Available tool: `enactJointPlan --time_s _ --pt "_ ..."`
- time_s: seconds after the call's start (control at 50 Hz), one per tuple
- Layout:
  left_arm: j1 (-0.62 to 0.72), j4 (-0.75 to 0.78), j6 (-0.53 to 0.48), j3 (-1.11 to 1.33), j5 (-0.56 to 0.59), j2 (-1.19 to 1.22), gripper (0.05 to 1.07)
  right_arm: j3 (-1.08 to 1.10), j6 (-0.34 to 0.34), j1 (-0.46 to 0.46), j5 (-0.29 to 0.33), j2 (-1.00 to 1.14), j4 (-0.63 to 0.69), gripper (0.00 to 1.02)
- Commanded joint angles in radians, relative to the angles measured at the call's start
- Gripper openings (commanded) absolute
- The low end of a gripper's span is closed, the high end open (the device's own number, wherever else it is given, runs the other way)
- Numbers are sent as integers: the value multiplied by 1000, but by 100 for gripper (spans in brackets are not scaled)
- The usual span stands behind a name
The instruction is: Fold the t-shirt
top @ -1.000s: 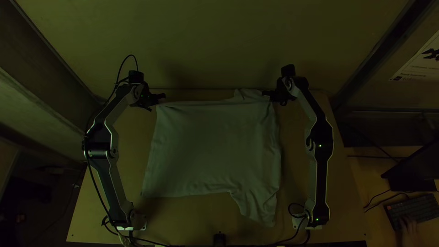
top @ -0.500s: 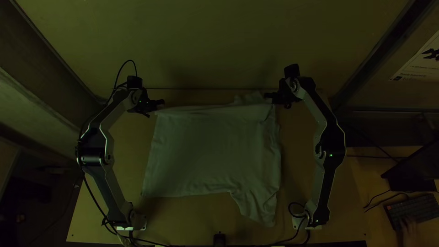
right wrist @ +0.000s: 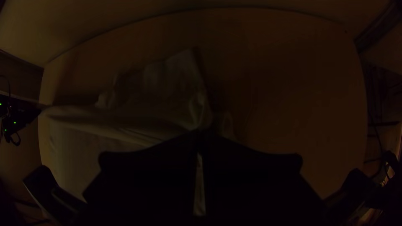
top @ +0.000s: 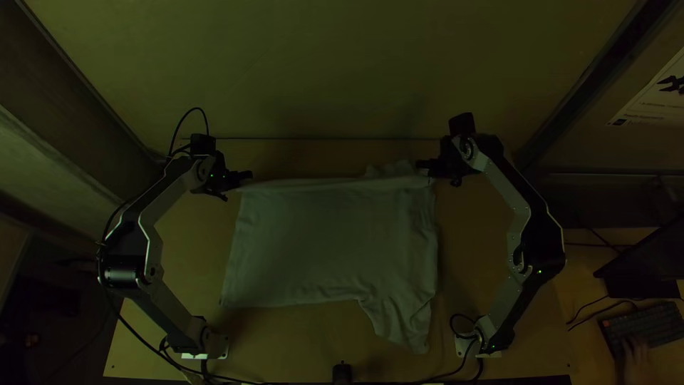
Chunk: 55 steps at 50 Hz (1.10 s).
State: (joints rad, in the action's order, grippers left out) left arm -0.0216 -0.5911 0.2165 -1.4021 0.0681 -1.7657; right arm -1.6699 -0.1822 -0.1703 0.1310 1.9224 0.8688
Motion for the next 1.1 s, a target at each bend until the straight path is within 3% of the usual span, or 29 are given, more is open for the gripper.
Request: enactJointPlan --time_s 0.0,0.5,0.74,0.8,0.92,1.02,1.08 --pt "-5 2 -9 74 -1 77 8 88 9 -6 -14 -80 -11 2" --pt "-20 59 -35 373 -2 285 8 487 -2 -60 -13 -349 -97 2" --pt "-35 136 -46 469 -7 285 8 616 -20 -77 -13 -378 -179 2" --pt "-38 157 -42 480 -11 270 15 630 -25 -78 -11 -369 -180 4" --pt "-38 168 -43 489 -13 256 38 644 -43 -78 -13 -359 -180 40" --pt "-38 168 -40 491 -13 282 43 647 -48 -77 -13 -367 -177 100" --pt "-38 155 -37 492 -11 313 56 639 -48 -77 -13 -384 -171 99"
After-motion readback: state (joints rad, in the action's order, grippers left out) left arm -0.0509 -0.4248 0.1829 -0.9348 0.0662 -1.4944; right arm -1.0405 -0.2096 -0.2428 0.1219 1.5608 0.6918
